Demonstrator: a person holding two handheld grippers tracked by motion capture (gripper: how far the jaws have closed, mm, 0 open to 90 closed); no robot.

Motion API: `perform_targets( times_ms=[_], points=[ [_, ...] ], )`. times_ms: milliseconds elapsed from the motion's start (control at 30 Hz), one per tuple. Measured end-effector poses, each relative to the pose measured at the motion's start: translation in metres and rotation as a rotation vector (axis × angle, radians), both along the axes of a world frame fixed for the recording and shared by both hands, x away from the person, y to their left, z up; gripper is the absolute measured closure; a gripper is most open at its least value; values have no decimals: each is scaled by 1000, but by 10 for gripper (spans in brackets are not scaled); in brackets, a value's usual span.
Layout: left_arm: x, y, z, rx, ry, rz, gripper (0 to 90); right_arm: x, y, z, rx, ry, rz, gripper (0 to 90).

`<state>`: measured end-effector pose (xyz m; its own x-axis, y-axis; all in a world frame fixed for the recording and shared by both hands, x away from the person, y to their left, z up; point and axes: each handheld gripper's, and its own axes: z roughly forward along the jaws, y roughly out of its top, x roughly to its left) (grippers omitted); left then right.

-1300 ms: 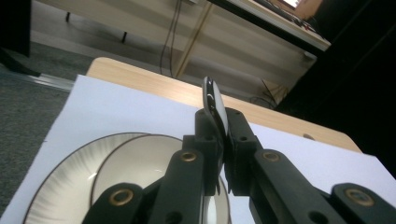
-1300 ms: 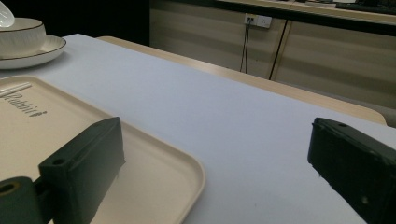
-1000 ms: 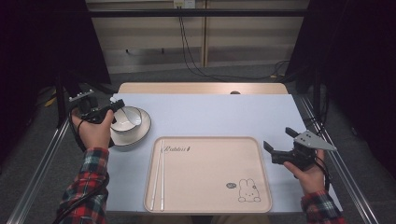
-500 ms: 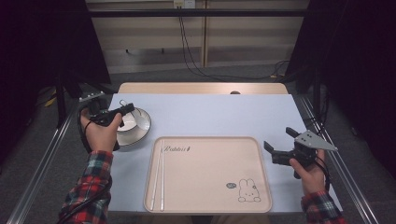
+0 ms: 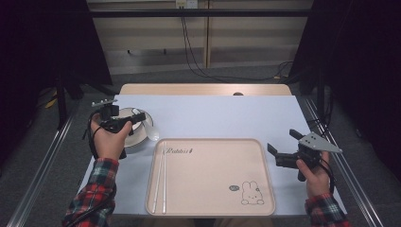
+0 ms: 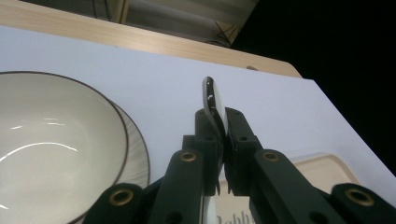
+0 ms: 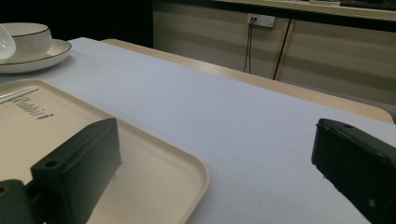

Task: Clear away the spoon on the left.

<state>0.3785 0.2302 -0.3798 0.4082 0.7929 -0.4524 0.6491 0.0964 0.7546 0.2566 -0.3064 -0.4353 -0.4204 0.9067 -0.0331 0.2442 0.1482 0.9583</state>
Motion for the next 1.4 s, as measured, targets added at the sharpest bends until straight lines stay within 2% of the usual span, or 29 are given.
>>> perform_targets(
  times_ms=[200, 300, 333, 400, 533, 600, 633, 700, 733, 833, 867, 900, 1400],
  points=[
    [-4, -9, -4, 11, 21, -45, 858, 0, 1, 0, -7, 8, 9, 6],
    [-5, -15, -7, 11, 26, -46, 858, 0, 0, 0, -8, 4, 8, 6],
    [-6, -14, -7, 28, 30, -65, 858, 0, 0, 0, -8, 0, 6, 6],
    [-7, -17, -9, 9, 36, -65, 858, 0, 0, 0, -6, 1, 6, 6],
    [-8, -20, -11, 21, 48, -88, 858, 0, 0, 0, -9, 4, 9, 5],
    [-10, -23, -11, 8, 55, -95, 858, 0, 1, 0, -6, 2, 12, 5],
    [-10, -24, -11, 27, 55, -115, 858, 0, 0, 0, -6, 2, 12, 5],
    [-12, -28, -11, 19, 63, -114, 858, 0, 0, 0, -7, 0, 7, 5],
    [-12, -28, -12, 35, 60, -134, 858, 0, 0, 0, -7, -1, 6, 5],
    [-13, -32, -13, 38, 72, -150, 858, -1, 0, 0, -6, 1, 8, 5],
    [-14, -35, -14, 25, 79, -145, 858, -1, 0, 0, -8, 0, 7, 5],
    [-14, -34, -15, 46, 83, -166, 858, -1, 1, 0, -8, 0, 8, 5],
    [-19, -51, -25, 25, 131, -227, 858, 0, 0, 0, -9, 0, 4, 5]
  ],
)
